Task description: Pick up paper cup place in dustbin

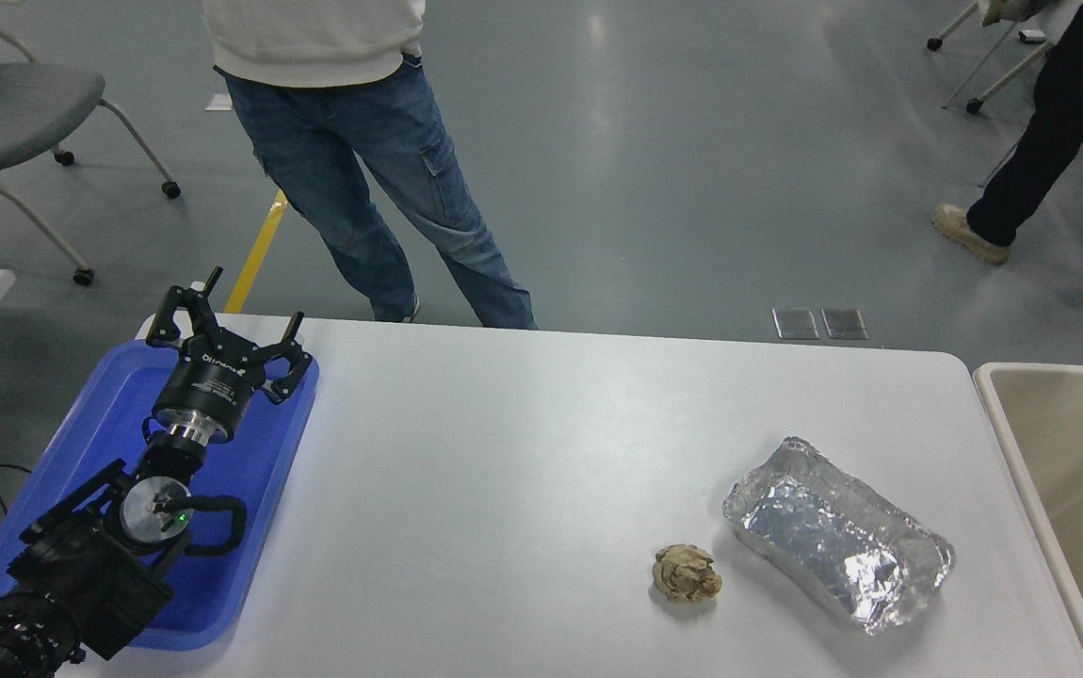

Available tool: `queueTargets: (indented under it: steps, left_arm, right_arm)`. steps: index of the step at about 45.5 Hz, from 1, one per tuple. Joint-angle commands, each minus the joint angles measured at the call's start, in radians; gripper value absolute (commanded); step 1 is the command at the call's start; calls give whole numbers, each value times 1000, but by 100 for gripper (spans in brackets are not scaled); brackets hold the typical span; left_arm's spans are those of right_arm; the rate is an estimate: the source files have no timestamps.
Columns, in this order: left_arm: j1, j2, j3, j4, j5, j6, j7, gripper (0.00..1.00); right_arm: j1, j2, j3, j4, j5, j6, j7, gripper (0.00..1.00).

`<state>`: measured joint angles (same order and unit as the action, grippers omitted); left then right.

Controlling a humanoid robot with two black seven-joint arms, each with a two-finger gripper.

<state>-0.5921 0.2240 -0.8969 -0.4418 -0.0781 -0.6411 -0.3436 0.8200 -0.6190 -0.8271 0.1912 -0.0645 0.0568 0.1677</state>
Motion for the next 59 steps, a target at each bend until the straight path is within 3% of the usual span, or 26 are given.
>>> queueTargets:
  steps: [1,25,29,34,36,59]
  left_arm:
    - [0,0,0,0,0,0,0,100]
    - [0,0,0,0,0,0,0,100]
    - [0,0,1,0,0,0,0,100]
    - [0,0,0,0,0,0,0,100]
    - [0,0,0,0,0,0,0,100]
    - [0,0,0,0,0,0,0,100]
  right_arm:
    - [-139,25,106,-26,2,-43,-4,0]
    - [-174,51,137,-42,2,-72,-7,0]
    - [-174,48,166,-42,3,-72,-7,29]
    - [-173,41,210,-44,5,-74,-5,87]
    - [-173,39,224,-44,6,-75,-5,100]
    - [13,53,227,-12,-12,-55,-5,100]
